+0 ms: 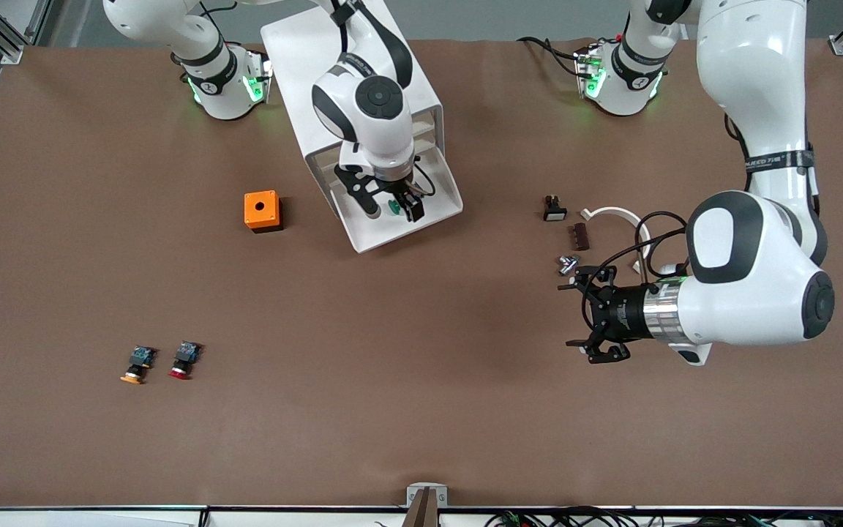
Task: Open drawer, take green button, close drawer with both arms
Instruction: 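Grasp the green mushroom button inside the drawer with the right gripper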
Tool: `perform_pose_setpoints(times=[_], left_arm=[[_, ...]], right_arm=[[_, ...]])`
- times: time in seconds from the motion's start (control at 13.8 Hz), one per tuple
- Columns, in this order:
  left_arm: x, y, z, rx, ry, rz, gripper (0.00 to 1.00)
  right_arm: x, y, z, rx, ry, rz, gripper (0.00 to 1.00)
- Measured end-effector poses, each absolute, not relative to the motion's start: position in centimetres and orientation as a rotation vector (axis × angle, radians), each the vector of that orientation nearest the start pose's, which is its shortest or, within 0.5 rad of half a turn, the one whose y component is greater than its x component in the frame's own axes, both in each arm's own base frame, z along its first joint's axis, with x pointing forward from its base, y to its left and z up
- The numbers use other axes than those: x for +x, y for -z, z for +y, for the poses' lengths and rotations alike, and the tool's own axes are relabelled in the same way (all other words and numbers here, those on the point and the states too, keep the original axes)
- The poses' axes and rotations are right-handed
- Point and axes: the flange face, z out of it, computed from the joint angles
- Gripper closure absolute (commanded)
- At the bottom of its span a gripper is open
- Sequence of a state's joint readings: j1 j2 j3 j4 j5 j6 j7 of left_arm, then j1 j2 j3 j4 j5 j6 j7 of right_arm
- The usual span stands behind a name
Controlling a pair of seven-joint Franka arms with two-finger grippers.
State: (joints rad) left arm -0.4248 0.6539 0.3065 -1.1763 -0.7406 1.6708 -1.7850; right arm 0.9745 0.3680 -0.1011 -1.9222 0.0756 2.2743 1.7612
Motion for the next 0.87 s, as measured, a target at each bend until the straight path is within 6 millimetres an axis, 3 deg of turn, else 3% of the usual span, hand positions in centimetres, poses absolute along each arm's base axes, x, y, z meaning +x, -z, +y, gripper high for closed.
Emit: perform_pose_setpoints(times=[0.29, 0.58, 0.72, 0.87], left_arm=[[70.2, -42.3, -19.1, 1.895, 0.695, 2.132, 0.01], [70.1, -44.0, -16.9, 2.015, 0.541, 2.11, 0.01], [70.0, -45.4, -16.5, 2.026, 0.503, 2.105, 0.01], [70.1, -46.0, -15.3, 2.023, 0.47, 2.12, 0.01]], right_arm=[[38.3, -29.3, 48.8, -2.819, -0.039, 1.431, 0.02], [37.7, -28.1, 49.4, -2.832, -0.039, 1.443, 0.1], [37.6, -27.6, 49.9, -2.835, -0.037, 1.444, 0.27], [37.3, -27.1, 50.2, -2.845, -0.037, 1.439, 0.59]])
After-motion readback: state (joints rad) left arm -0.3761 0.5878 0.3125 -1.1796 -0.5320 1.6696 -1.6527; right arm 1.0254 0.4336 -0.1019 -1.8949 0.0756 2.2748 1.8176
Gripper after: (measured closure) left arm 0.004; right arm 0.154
